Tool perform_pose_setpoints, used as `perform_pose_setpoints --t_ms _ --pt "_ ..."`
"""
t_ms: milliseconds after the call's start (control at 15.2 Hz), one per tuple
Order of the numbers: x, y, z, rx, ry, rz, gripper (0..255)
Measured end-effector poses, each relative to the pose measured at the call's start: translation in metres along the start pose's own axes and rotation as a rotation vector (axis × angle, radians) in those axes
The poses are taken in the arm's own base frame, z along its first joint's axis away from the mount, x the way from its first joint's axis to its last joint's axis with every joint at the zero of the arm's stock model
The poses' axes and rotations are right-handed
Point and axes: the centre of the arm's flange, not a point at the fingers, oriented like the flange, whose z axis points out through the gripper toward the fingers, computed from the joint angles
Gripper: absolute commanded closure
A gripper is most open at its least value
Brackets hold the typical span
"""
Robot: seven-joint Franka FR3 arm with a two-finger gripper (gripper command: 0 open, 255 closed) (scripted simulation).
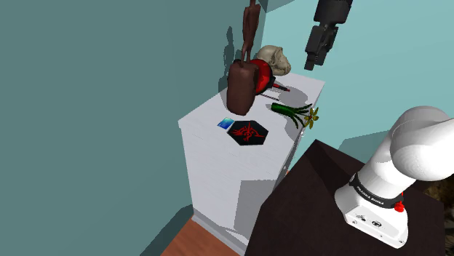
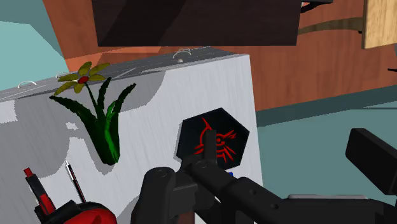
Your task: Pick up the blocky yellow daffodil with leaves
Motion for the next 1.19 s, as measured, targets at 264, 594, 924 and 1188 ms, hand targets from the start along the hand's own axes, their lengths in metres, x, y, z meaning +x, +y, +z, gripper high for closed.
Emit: perform_pose_setpoints --t_ms 264,594,924,1188 --pt "0.001 0.021 0.016 0.003 -0.004 -0.021 0" --pt "0.014 0.076 0.053 0.008 -0.014 -0.072 0" --pt "0.028 0.130 0.089 0.013 -0.024 -0.125 0" --pt "0.037 0.170 0.122 0.018 -0.031 -0.168 0"
